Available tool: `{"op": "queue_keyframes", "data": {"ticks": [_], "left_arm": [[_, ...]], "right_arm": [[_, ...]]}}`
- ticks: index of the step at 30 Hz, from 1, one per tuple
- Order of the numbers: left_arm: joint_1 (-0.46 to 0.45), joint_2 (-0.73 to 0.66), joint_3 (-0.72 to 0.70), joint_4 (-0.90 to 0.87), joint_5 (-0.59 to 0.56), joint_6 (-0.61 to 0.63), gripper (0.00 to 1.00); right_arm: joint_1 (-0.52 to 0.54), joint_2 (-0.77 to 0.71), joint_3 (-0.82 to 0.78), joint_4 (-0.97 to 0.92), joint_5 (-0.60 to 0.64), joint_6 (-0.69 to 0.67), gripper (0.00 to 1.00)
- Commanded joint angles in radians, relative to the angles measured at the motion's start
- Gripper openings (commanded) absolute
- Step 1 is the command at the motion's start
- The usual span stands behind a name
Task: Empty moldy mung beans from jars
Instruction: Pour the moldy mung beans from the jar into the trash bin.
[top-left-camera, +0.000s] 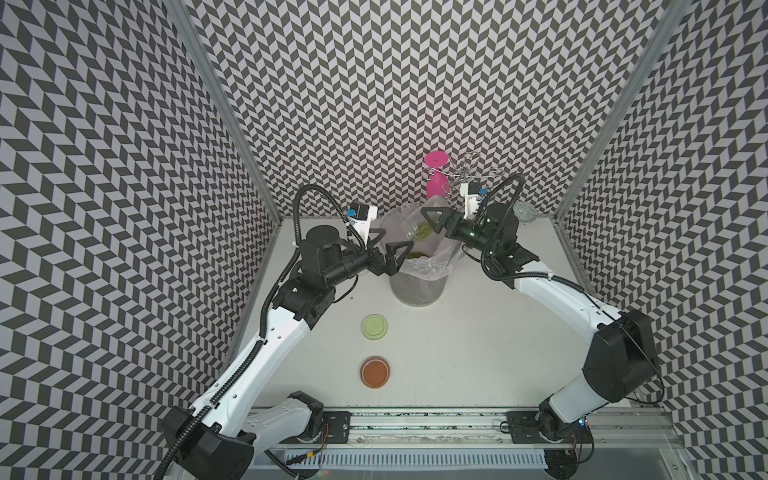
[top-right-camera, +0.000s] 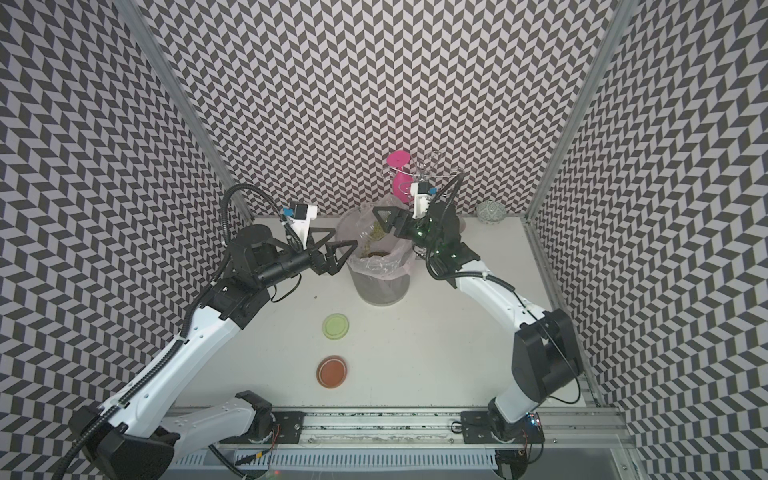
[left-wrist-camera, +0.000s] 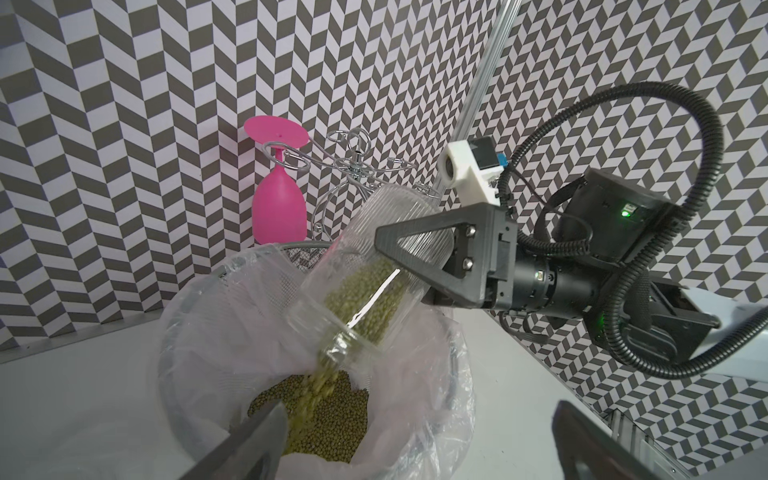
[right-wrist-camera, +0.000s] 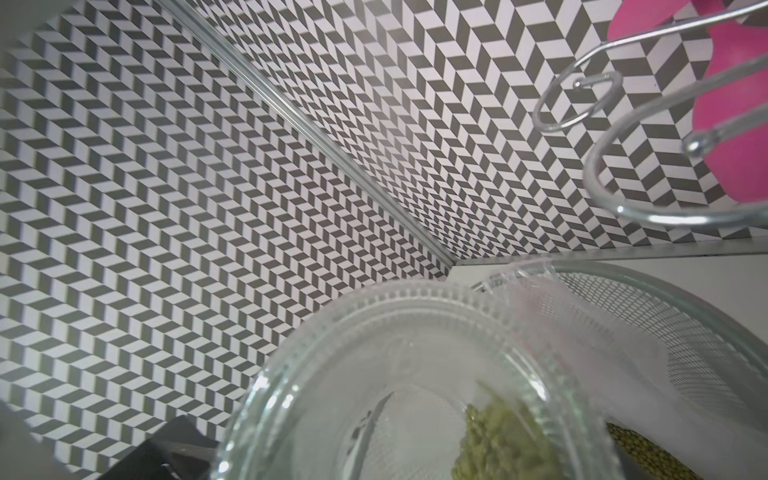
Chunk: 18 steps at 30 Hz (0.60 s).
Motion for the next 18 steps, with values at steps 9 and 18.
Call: {"op": "queue_keyframes", "data": {"ticks": [9, 18], "left_arm": [[0.007, -0.031, -0.001, -0.02, -0.018, 0.011, 1.0], [0.008, -0.049, -0.013, -0.027, -0.032, 0.017, 1.0]], "right_arm": [[0.114, 0.047, 0.161, -0.098, 0.198, -0.32, 0.65], [0.201, 0.093, 0.26, -0.216, 0.357, -0.554, 0.65]]}}
